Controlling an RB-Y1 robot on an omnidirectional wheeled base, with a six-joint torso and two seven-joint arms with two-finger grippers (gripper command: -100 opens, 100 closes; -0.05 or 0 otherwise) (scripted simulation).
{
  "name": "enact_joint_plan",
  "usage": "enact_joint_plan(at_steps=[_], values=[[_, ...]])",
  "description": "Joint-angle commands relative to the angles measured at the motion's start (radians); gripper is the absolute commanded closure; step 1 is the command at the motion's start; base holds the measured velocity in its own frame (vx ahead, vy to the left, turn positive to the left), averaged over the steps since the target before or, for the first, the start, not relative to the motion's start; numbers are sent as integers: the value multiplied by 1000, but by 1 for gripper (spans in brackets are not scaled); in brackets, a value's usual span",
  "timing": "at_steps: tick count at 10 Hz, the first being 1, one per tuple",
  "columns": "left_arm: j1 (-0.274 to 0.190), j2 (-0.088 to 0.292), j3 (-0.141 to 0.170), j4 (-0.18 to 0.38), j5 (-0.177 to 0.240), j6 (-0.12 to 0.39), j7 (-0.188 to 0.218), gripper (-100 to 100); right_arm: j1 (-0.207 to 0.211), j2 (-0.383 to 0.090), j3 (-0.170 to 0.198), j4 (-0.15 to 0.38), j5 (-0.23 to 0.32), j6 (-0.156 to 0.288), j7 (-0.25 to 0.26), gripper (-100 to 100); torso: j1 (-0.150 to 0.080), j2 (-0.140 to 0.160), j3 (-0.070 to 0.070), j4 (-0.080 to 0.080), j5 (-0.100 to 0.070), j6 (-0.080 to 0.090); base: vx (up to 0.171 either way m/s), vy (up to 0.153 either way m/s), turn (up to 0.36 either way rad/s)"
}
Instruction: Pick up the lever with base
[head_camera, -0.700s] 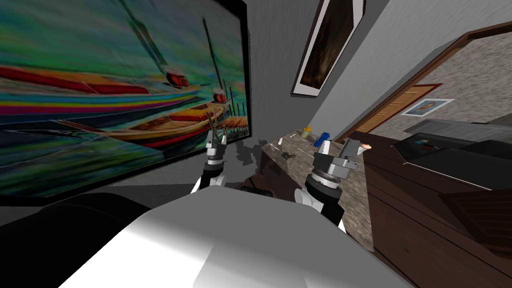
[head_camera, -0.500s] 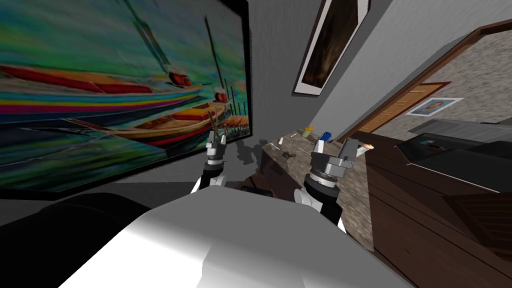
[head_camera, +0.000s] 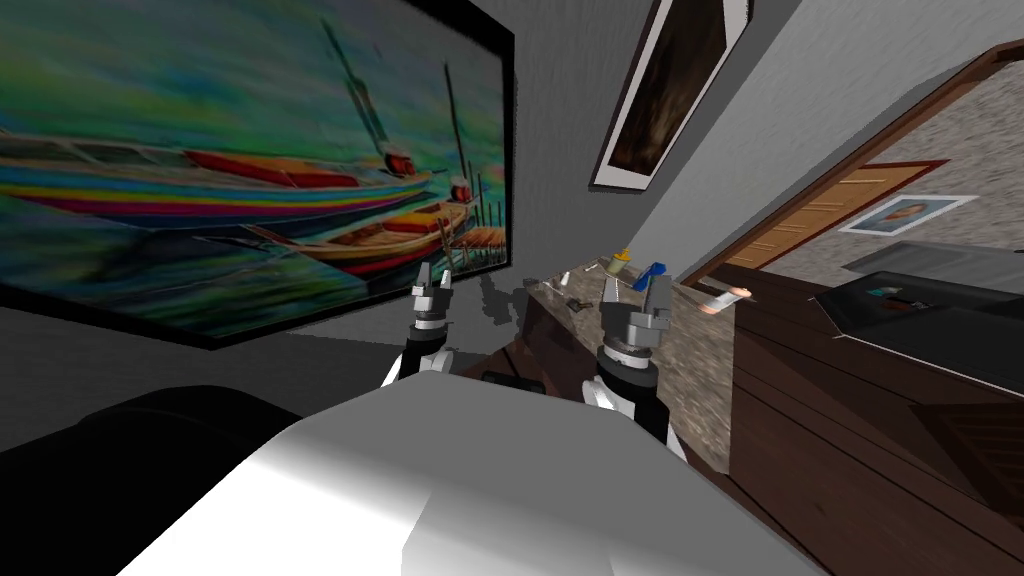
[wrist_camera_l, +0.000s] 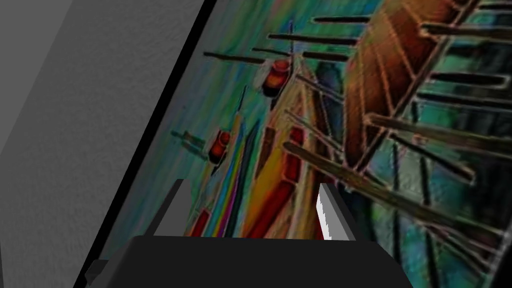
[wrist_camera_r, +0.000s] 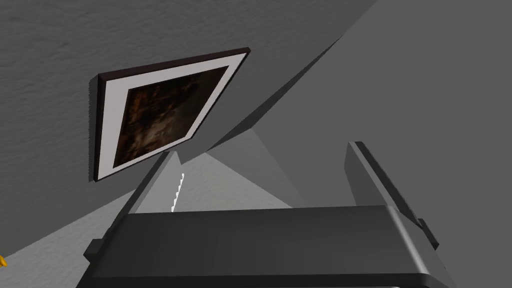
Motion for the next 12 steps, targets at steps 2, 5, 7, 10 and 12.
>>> enact_joint_plan(at_steps=[2,5,7,10,12], values=[[0,0,0,0,0,0,0,0,-11,-65,61,2,-3,8,-3,-100,1,2,1,0,0,0,-130,6,101],[0,0,0,0,0,0,0,0,-30,-151,147,14,-9,15,-6,-100,1,0,0,0,0,0,-111,6,89],[0,0,0,0,0,0,0,0,-40,-202,193,22,-12,19,-8,-100,0,0,0,0,0,0,-106,9,105],[0,0,0,0,0,0,0,0,-51,-277,249,32,-17,23,-9,-100,2,0,0,0,0,0,-98,23,89],[0,0,0,0,0,0,0,0,-62,-339,300,42,-21,26,-10,-100,1,0,0,0,0,0,-100,18,110]])
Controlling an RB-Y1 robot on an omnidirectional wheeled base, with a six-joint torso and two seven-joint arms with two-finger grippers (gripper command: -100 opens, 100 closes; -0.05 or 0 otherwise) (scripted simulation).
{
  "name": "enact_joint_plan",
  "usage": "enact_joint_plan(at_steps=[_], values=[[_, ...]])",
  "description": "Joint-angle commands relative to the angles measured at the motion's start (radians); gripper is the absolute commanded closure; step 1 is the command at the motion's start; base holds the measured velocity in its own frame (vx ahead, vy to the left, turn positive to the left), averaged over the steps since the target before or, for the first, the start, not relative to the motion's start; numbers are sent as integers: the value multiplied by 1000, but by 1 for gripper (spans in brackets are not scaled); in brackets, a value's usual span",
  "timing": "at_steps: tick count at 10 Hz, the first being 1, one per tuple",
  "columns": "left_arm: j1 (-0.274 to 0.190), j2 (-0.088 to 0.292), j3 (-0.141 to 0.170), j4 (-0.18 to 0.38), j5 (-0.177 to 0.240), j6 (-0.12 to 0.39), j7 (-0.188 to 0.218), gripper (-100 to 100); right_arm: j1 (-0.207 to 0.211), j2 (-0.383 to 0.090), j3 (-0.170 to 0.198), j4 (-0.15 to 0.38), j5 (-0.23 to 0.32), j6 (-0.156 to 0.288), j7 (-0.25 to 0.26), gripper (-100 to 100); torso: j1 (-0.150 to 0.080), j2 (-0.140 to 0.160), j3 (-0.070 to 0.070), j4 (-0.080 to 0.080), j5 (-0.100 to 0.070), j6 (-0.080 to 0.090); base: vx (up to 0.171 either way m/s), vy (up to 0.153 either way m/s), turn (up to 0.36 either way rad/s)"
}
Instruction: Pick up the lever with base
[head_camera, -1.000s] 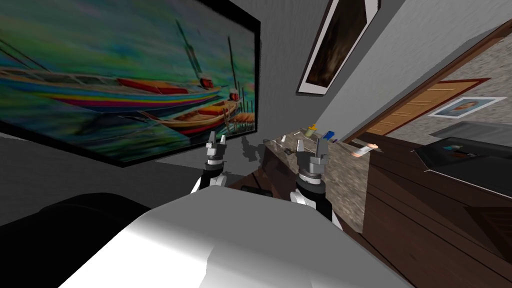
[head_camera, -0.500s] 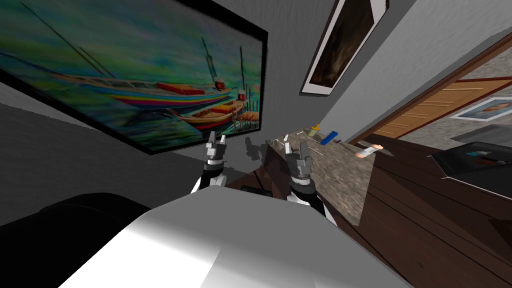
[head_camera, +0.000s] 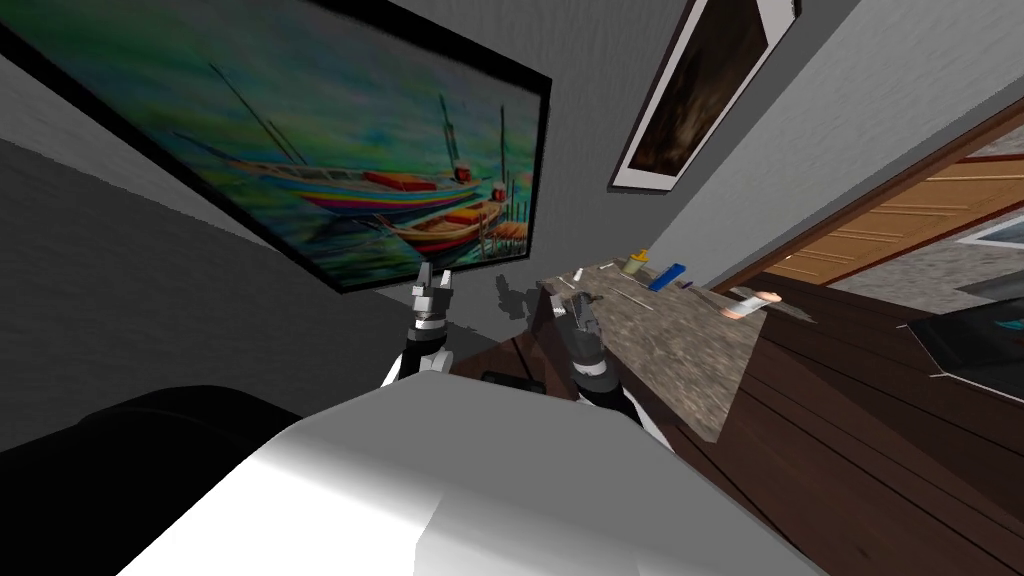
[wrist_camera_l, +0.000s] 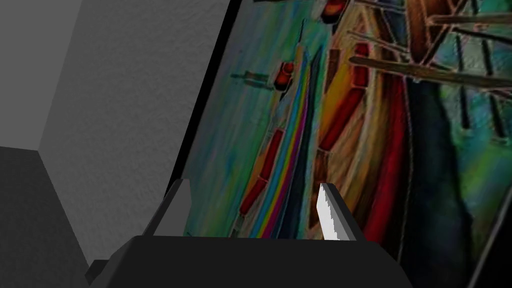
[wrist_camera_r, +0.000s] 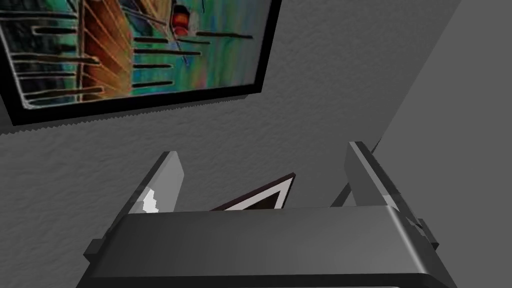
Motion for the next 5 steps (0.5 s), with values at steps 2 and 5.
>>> enact_joint_plan(at_steps=[2,5], values=[[0,0,0,0,0,0,0,0,-7,-83,65,2,-5,8,2,-100,1,1,0,0,0,0,-94,35,118],[0,0,0,0,0,0,0,0,-30,-176,154,31,-17,14,1,-100,0,0,0,0,0,0,-97,37,136]])
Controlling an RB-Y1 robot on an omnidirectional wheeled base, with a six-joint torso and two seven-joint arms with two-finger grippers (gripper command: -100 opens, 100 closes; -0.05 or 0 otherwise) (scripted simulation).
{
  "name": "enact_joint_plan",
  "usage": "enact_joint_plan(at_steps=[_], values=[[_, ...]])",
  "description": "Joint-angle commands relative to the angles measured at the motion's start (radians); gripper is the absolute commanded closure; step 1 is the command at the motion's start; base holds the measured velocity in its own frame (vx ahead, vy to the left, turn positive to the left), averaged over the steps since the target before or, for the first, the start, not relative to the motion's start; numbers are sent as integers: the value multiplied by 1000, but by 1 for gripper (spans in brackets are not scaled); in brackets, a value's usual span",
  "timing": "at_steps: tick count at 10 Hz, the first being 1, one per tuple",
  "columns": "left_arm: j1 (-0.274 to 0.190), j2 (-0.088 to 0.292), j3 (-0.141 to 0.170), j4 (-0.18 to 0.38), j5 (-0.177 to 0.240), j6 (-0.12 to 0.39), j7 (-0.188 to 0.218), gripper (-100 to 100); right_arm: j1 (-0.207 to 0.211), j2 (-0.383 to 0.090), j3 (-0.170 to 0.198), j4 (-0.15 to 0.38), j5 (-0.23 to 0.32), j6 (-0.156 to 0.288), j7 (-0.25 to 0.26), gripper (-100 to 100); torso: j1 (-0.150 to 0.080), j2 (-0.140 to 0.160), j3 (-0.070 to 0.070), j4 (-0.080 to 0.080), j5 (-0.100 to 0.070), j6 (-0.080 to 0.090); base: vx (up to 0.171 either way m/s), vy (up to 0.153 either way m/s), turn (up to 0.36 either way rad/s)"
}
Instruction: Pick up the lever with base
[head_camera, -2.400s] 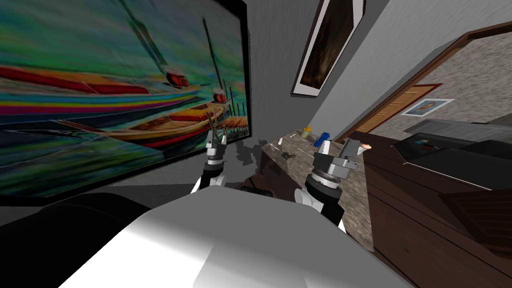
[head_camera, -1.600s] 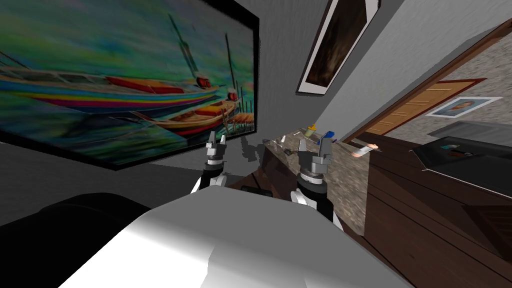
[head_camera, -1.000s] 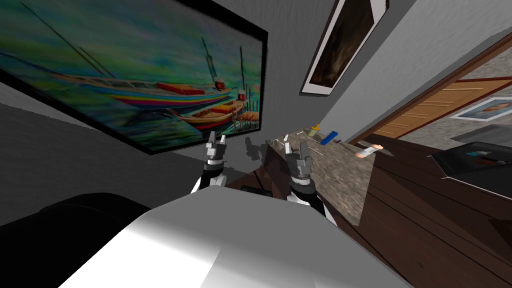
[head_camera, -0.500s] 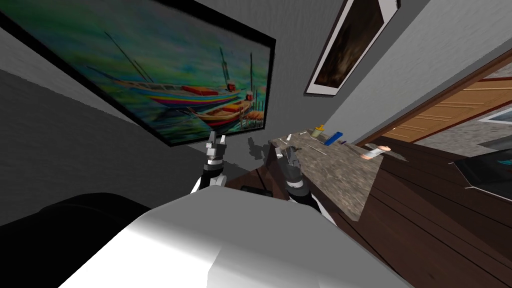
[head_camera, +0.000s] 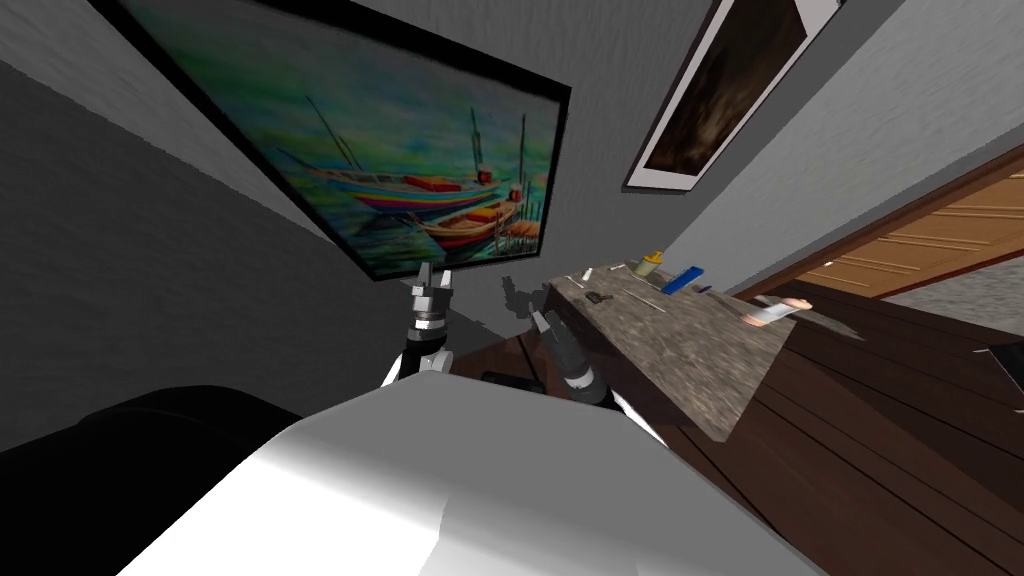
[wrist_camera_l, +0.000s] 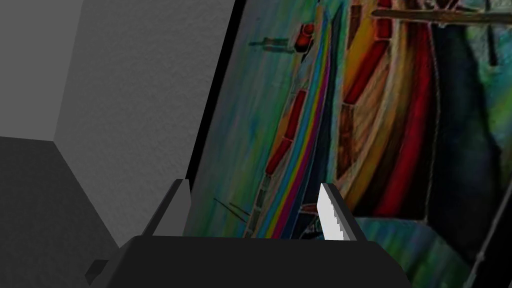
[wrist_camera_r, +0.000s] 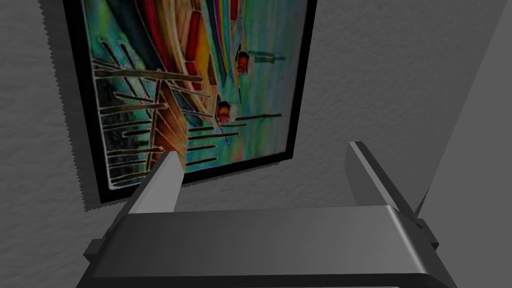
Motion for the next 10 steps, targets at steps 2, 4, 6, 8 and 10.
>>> enact_joint_plan(at_steps=[2,4,6,8,10], values=[[0,0,0,0,0,0,0,0,0,-70,31,4,-6,-3,-2,-100,0,-1,0,0,0,0,-56,34,45],[0,0,0,0,0,0,0,0,-11,-125,84,20,-13,-1,-1,-100,0,-4,-2,-1,0,0,-42,38,134],[0,0,0,0,0,0,0,0,-22,-179,133,39,-20,2,-1,-100,-2,-4,-2,-1,0,1,-43,25,88],[0,0,0,0,0,0,0,0,-22,-217,136,39,-20,2,-1,-100,-1,-3,-2,-1,0,1,-42,25,44],[0,0,0,0,0,0,0,0,-32,-280,189,59,-28,5,1,-100,-2,-3,-2,-1,0,0,-57,28,144]])
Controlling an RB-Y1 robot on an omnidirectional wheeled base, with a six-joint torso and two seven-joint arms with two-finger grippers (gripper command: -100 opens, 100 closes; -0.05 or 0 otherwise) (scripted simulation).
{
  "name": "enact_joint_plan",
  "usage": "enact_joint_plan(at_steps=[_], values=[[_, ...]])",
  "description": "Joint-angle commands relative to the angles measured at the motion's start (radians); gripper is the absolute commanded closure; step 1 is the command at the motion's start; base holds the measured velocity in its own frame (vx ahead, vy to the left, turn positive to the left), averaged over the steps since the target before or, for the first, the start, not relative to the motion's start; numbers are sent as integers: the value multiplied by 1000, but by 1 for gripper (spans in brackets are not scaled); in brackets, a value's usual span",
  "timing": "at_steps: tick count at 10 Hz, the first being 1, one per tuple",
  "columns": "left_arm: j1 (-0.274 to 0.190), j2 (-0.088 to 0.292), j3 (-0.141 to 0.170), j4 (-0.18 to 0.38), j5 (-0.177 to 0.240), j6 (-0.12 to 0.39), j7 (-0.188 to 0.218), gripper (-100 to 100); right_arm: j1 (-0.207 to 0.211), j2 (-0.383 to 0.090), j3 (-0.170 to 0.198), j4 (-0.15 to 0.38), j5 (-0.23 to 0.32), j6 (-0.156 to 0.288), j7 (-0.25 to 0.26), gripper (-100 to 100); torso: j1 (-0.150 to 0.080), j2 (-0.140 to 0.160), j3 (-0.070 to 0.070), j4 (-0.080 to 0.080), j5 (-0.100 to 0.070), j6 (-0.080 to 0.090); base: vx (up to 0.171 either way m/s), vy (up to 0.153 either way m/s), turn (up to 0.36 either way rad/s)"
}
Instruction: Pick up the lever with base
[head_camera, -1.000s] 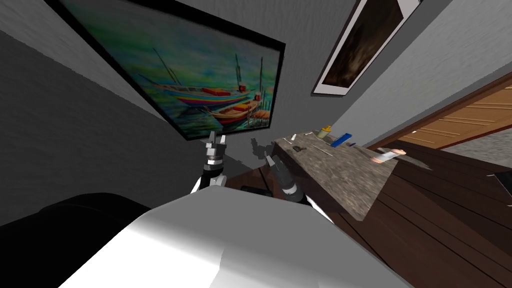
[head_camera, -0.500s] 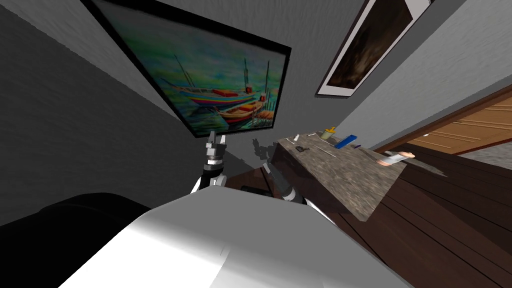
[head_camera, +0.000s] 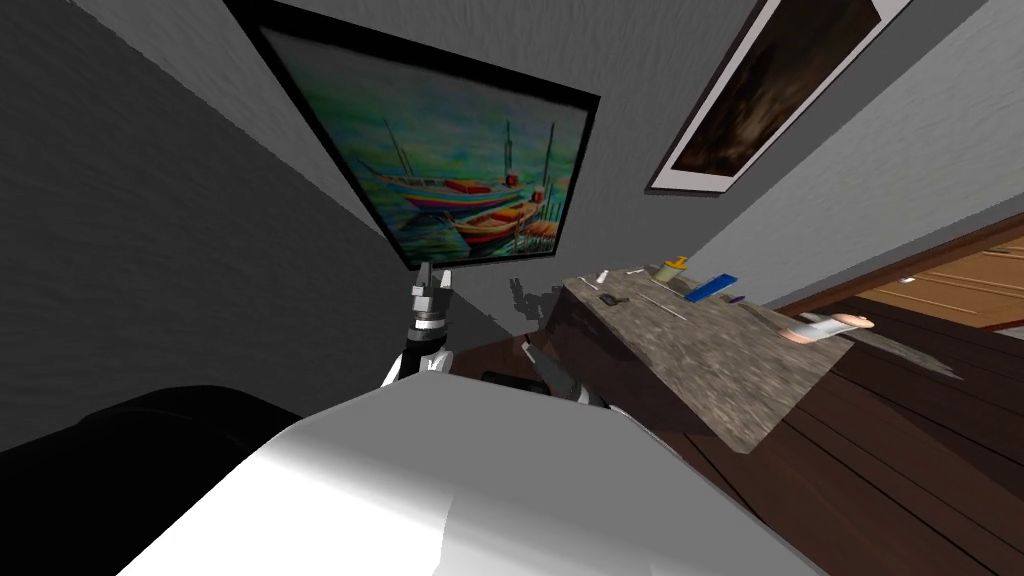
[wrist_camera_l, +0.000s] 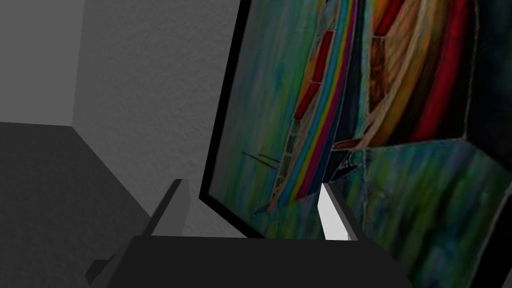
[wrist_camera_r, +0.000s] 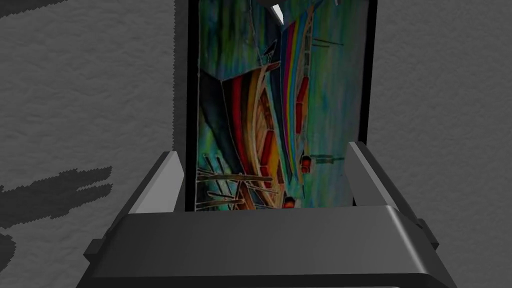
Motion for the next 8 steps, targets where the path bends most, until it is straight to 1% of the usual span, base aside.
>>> enact_joint_plan(at_steps=[1,2,3,4,5,7,8], values=[[0,0,0,0,0,0,0,0,7,-37,6,2,-2,-9,1,-100,0,0,0,0,0,0,-21,21,-21],[0,0,0,0,0,0,0,0,-3,-73,55,24,-10,-6,3,-100,-1,-1,-1,0,0,0,-37,30,186],[0,0,0,0,0,0,0,0,-3,-106,57,24,-10,-6,3,-100,0,-1,-1,0,0,-1,-41,25,103],[0,0,0,0,0,0,0,0,-3,-113,57,24,-10,-6,3,-100,-1,-1,-1,0,0,0,-18,13,-20],[0,0,0,0,0,0,0,0,-12,-154,104,49,-19,-3,5,-100,-1,-2,-1,0,0,0,-32,22,158],[0,0,0,0,0,0,0,0,-12,-190,108,49,-19,-3,5,-100,-1,-2,-1,0,0,0,-20,15,58],[0,0,0,0,0,0,0,0,-20,-224,157,75,-28,0,7,-100,-2,-2,-1,0,0,0,-19,21,196]])
